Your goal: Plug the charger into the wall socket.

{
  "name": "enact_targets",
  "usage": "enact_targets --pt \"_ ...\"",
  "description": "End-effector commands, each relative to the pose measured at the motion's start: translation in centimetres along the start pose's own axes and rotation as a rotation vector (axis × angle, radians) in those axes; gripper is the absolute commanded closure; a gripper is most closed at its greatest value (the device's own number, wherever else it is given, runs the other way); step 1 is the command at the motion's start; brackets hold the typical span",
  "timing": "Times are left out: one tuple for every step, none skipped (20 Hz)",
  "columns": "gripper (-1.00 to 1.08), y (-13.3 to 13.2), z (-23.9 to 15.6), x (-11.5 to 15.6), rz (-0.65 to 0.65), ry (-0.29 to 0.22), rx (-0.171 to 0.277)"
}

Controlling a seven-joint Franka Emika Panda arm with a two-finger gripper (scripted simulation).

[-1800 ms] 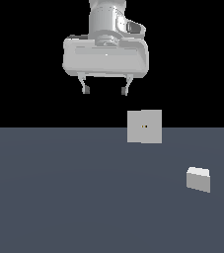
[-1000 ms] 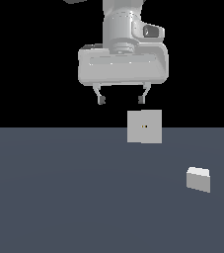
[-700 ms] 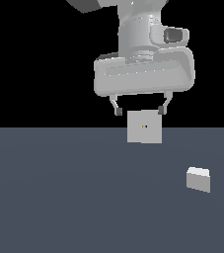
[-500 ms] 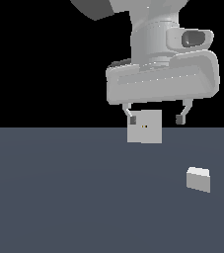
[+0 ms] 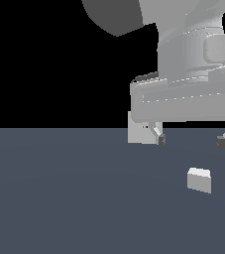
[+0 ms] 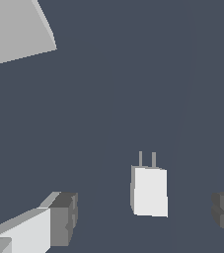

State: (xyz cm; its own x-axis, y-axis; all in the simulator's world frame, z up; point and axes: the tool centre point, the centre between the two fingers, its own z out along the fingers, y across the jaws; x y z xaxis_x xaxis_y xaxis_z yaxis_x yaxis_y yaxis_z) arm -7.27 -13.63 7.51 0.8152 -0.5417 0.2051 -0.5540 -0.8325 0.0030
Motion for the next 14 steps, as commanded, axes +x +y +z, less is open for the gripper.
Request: enact_targets --pt "-0.92 0.8 0.5 -0.2 0.03 0.009 -0.005" --pt "-0.92 1.1 0.7 -0.3 0.038 0.011 -0.007" --pt "-0.92 1.3 0.8 -0.4 0.045 0.013 -0.008" --pt "-0.92 1.4 1.0 -0.5 0.051 0.015 -0.009" --pt "-0.92 1.6 1.1 -0.5 0.055 0.016 -0.01" --pt "-0.92 1.6 1.1 -0.5 0.058 0.016 -0.01" --pt "-0.92 1.7 1.2 -0.6 0.06 0.016 -0.011" --pt "-0.92 1.7 1.2 -0.6 0.06 0.016 -0.011" --pt "-0.92 1.6 1.1 -0.5 0.057 0.015 -0.011" --pt "-0.92 1.6 1.2 -0.6 0.057 0.015 -0.011" --pt "-0.92 1.6 1.3 -0.6 0.057 0.015 -0.011" --pt "-0.92 1.6 1.4 -0.6 0.057 0.015 -0.011" --pt "-0.92 1.6 1.6 -0.7 0.058 0.015 -0.01" --pt "-0.92 1.6 1.9 -0.7 0.058 0.015 -0.01"
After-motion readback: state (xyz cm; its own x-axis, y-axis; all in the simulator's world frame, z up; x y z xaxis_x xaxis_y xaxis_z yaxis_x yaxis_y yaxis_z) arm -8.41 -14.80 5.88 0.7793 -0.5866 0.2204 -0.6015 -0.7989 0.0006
